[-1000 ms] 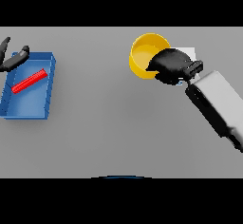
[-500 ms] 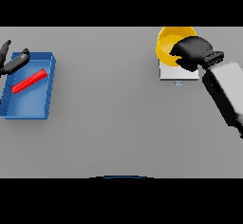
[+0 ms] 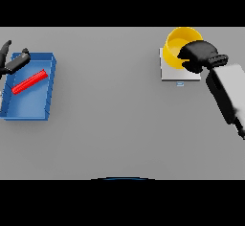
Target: Pick up the red beaker and tilt it to pour out 1 green nut into yellow bowl. Pick up the yellow bowl and place it on the metallic measuring scale.
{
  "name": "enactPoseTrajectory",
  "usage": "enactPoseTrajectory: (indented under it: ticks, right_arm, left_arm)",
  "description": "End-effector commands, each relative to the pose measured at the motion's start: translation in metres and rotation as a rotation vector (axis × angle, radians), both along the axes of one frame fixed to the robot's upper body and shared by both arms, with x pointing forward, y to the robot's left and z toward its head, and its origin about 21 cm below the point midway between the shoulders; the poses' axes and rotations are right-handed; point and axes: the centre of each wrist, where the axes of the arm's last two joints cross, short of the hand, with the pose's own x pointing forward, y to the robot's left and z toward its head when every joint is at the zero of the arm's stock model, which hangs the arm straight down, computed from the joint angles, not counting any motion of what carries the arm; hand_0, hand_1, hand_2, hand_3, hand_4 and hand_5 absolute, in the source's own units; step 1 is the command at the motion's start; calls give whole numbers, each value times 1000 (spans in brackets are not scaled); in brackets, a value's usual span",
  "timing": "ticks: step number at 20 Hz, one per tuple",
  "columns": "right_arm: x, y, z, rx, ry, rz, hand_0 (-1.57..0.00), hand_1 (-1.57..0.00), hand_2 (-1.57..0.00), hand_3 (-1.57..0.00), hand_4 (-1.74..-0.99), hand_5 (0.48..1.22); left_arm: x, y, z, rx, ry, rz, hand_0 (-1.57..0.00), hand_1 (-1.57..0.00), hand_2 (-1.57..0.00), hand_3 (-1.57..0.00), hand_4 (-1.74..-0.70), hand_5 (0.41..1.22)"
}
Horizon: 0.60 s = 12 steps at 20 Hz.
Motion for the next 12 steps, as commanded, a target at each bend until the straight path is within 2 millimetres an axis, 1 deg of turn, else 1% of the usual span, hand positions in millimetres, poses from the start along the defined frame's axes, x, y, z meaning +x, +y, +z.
enactPoseTrajectory:
  ticks: [1,2,3,6,7,8,9,10,11,12]
  right_arm:
    - [0,-1,-3,1,4,-6,-1571,-1571,-1382,-1384,-1741,1221]
    - [1,-1,-8,-2,7,-13,-1571,-1571,-1380,-1392,-1741,1221]
    - [1,-3,-10,-7,11,-13,-1571,-1571,-1382,-1402,-1741,1221]
    - [1,-4,-17,-1,29,-14,-1571,-1571,-1374,-1448,-1741,1221]
    - [2,-6,-15,2,28,-14,-1571,-1571,-1404,-1376,-1741,1221]
    - [2,-6,-14,1,31,-24,-1565,-1496,-1437,-1249,-1741,1221]
    - [2,-4,-16,-3,38,-33,-1558,-1428,-1343,-1110,-1682,1221]
    - [3,-2,-13,1,36,-28,-1471,-1285,-1178,-959,-1632,1145]
    - [3,-4,-11,18,45,-39,-1335,-1125,-1007,-816,-1592,1074]
    - [4,-1,-11,26,55,-58,-1147,-958,-848,-688,-1559,1014]
  left_arm:
    - [1,0,4,2,2,2,1,1,1,1,-854,807]
    - [-1,1,1,0,2,2,1,1,1,1,-851,802]
    - [0,-2,2,-5,-1,-7,1,1,1,1,-849,799]
    - [-1,4,2,0,7,-7,1,1,1,1,-844,783]
    - [0,2,3,4,1,-7,1,1,1,1,-842,780]
    - [0,4,1,8,7,-5,1,1,1,1,-838,779]
    - [0,3,2,1,8,-8,1,1,1,1,-836,775]
    - [1,1,0,-3,11,-7,1,1,1,1,-837,773]
    - [0,0,-2,-10,3,-16,1,1,1,1,-836,774]
    - [0,1,3,-1,7,-10,1,1,1,1,-834,771]
